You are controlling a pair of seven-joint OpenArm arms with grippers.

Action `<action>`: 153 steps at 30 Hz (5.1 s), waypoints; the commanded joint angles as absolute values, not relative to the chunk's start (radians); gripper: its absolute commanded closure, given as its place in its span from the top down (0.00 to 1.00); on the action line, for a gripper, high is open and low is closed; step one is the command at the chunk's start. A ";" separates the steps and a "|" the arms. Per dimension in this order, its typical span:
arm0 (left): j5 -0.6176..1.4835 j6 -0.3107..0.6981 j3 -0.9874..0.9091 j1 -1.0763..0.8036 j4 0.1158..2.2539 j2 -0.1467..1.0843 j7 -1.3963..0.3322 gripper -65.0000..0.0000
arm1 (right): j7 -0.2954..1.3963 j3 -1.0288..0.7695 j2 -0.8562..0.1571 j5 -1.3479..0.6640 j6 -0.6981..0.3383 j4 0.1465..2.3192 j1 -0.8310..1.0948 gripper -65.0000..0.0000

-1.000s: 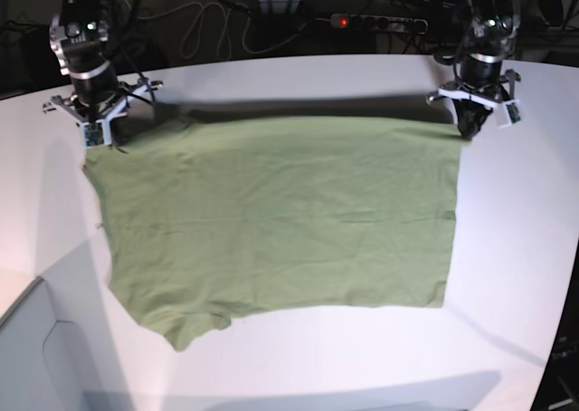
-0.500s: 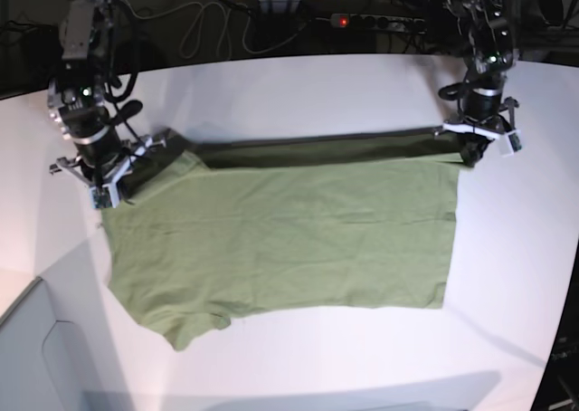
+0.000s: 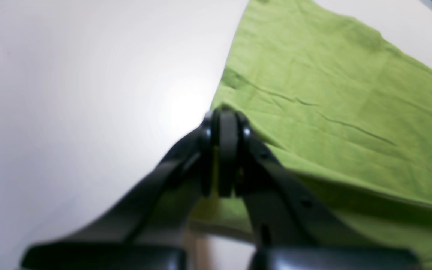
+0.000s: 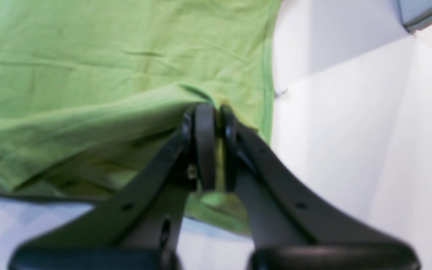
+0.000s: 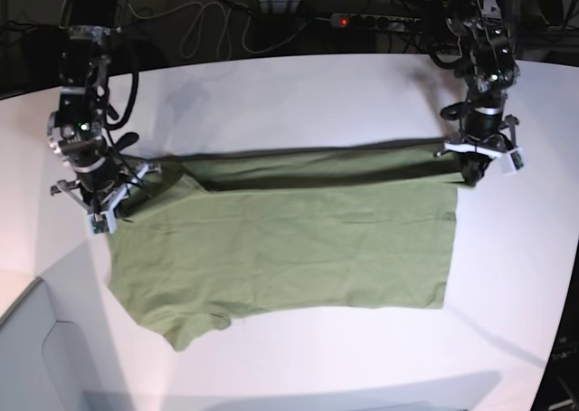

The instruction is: Fold the T-shirt properly

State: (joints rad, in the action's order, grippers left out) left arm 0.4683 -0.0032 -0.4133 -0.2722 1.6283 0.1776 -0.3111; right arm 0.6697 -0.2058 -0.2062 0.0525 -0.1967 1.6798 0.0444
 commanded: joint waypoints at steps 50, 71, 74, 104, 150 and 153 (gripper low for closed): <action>0.483 0.001 -0.509 -0.308 1.592 0.168 -0.280 0.50 | 0.642 -0.133 -0.262 0.054 -0.226 1.807 0.110 0.63; 0.483 0.001 -0.429 -0.245 1.455 0.163 -0.282 0.49 | 0.642 -0.237 -0.274 0.054 -0.226 1.807 0.170 0.63; 0.486 0.001 -0.429 -0.243 1.428 0.162 -0.282 0.48 | 0.642 -0.275 -0.271 0.054 -0.226 1.791 0.170 0.64; 0.602 0.002 -0.381 -0.275 1.388 0.191 -0.282 0.00 | 0.314 -0.369 -0.291 0.053 -0.392 1.399 0.191 0.08; 0.604 -0.001 -0.384 -0.711 1.788 0.189 -0.282 0.00 | 0.467 -0.438 -0.294 0.054 -0.483 1.919 0.644 0.00; 0.604 -0.001 -0.384 -0.716 1.790 0.189 -0.282 0.00 | 0.469 -0.438 -0.294 0.054 -0.483 1.916 0.644 0.00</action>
State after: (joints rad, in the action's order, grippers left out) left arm 0.5987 -0.0071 -0.3779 -0.7067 1.7748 0.1825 -0.3023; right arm 0.4816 -0.4297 -0.2802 0.0601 -0.4725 1.9034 0.6373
